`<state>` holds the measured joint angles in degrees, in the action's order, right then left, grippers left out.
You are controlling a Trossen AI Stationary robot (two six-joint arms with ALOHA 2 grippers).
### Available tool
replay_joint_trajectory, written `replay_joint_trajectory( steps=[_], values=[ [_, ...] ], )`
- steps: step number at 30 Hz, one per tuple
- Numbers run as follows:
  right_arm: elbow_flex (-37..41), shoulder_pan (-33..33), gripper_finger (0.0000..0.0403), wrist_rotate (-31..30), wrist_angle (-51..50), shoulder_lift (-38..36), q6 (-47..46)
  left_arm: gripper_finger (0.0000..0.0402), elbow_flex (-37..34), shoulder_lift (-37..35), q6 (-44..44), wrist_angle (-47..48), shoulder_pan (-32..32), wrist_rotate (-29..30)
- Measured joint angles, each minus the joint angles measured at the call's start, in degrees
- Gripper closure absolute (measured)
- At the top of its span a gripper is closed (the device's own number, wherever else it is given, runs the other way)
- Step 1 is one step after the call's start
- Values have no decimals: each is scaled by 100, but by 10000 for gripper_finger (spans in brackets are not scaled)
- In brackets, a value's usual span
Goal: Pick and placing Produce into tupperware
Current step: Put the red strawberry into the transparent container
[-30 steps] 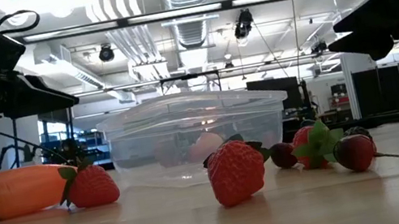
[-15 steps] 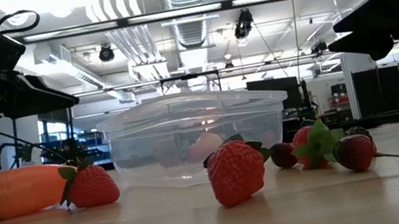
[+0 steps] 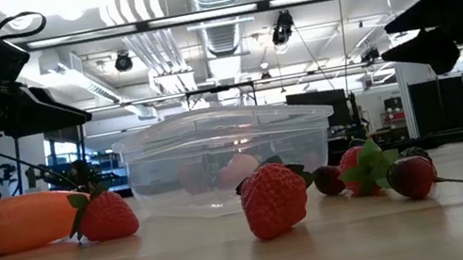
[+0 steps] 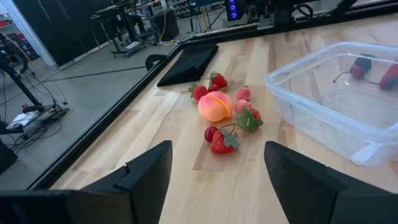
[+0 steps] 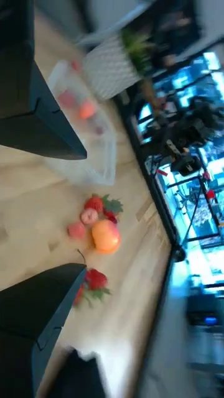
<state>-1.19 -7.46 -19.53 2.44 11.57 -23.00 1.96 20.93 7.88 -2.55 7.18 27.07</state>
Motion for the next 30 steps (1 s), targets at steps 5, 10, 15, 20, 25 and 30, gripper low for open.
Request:
replay_joint_trajectory(
  steps=[5,10,15,20,25,30],
  values=[
    [0,1,124,-442,-6,63,-2366,160,0,0,0,2,1,0],
    [0,0,124,-1267,35,59,-4234,160,0,0,0,0,0,2],
    [0,1,124,-2094,166,59,-5655,160,0,0,0,2,0,2],
    [0,2,124,-2442,191,59,-5745,160,0,4,0,2,1,0],
    [0,0,124,-3038,254,59,-5032,160,0,0,0,2,2,0],
    [0,2,124,-3124,264,59,-4921,160,0,0,-1,0,1,1]
  ],
)
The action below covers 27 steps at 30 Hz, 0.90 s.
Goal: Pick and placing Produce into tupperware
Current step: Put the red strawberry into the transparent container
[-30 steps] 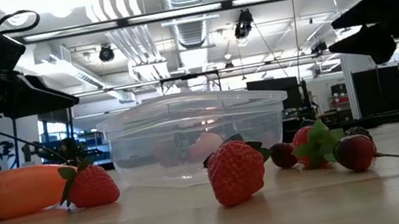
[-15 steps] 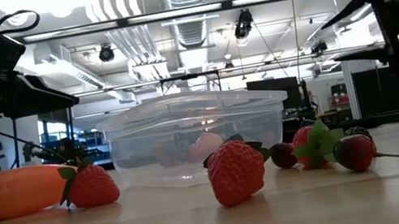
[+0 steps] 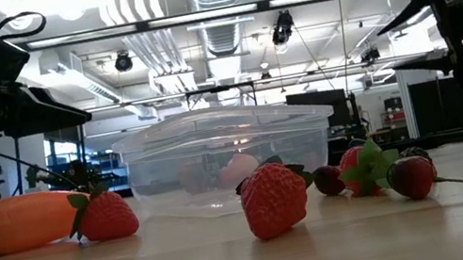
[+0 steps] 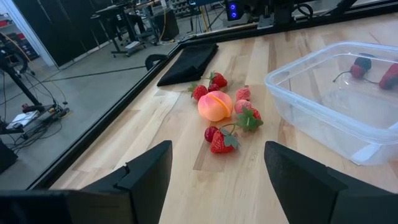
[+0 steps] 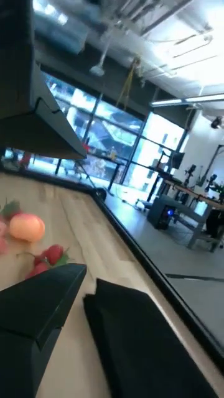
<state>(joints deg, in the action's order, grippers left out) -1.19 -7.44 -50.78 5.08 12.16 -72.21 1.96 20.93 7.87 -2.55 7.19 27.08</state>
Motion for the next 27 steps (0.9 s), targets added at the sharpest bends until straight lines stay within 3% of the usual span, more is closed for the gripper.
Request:
replay_joint_trajectory(
  steps=[4,6,12,16,21,24,27],
  values=[
    [0,20,124,-599,10,12,-280,160,2,0,1,0,-1,-1],
    [0,101,124,-546,38,10,-27,160,2,4,1,0,0,1],
    [0,484,124,1223,339,182,860,160,2,0,1,2,1,-1],
    [-289,700,124,1665,38,571,995,160,2,-4,1,2,0,-1],
    [-1250,997,129,2613,-144,1517,1801,160,1,4,0,1,0,-1],
    [-2136,1155,135,2679,-995,2282,2230,160,1,-1,1,0,-1,-1],
    [-3080,1482,139,2706,-2862,3134,2505,160,1,0,1,1,-1,1]
  ],
)
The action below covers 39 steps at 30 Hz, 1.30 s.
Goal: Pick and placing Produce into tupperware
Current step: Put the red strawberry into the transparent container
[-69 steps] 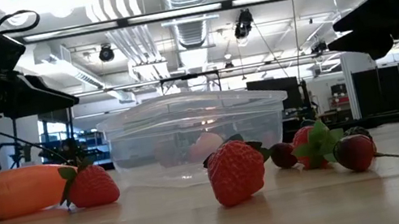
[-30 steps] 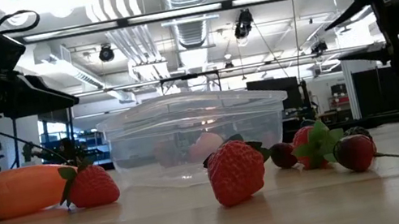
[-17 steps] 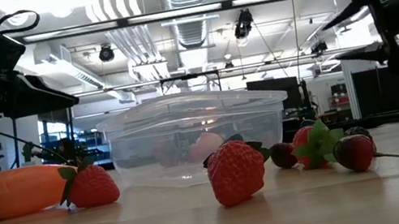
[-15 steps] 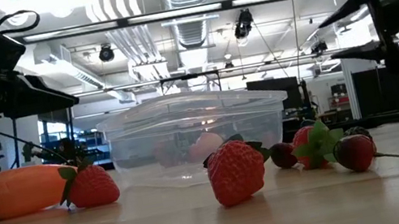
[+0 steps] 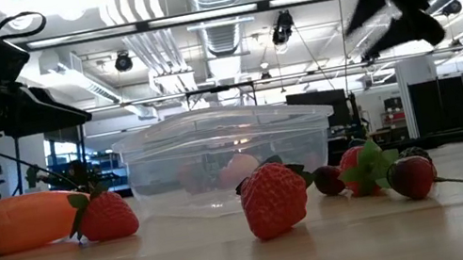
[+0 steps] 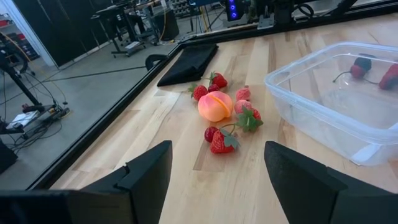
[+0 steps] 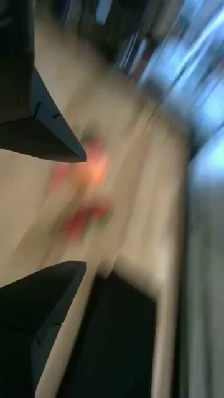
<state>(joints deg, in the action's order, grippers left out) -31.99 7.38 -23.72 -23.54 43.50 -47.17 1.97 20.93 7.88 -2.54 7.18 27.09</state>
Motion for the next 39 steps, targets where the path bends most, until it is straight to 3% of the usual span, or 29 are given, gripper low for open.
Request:
replay_joint_trajectory(
  steps=[3,7,21,29,39],
  values=[
    [-582,491,140,514,-1291,892,-32,160,1,4,-2,1,0,-2],
    [-1092,892,136,1502,-1318,1935,413,160,1,0,0,1,1,-2],
    [-2898,1390,139,2017,-1970,4633,2167,160,-1,0,0,1,0,-2],
    [-3619,1363,145,2458,-2242,5682,2011,160,1,0,-2,1,2,-1],
    [-4088,1379,161,2567,-2357,6409,1389,160,1,0,-1,0,2,-2]
  ],
)
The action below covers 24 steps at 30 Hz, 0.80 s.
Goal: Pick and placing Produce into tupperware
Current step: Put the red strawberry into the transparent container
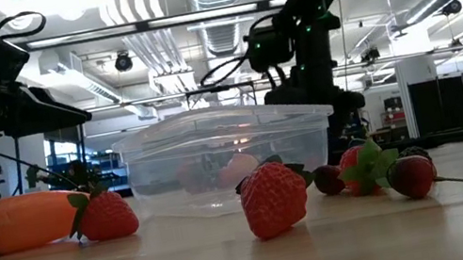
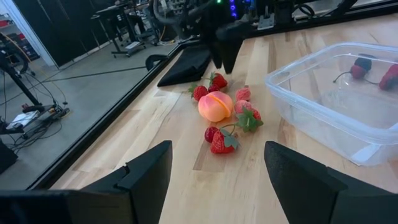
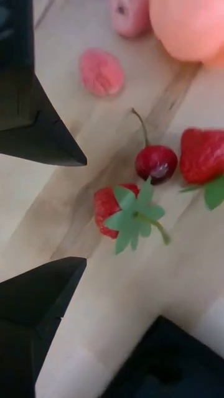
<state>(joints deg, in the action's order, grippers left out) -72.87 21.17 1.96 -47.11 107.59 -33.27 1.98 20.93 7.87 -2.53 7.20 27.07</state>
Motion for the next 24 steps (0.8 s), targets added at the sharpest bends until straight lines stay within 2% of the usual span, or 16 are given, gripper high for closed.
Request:
replay_joint_trajectory(
  steps=[14,24],
  values=[
    [-612,-2,179,-149,-38,781,-74,160,0,2,1,3,-2,0],
    [-628,-2,185,-413,-23,790,82,160,0,-6,-1,-1,-2,0]
  ],
)
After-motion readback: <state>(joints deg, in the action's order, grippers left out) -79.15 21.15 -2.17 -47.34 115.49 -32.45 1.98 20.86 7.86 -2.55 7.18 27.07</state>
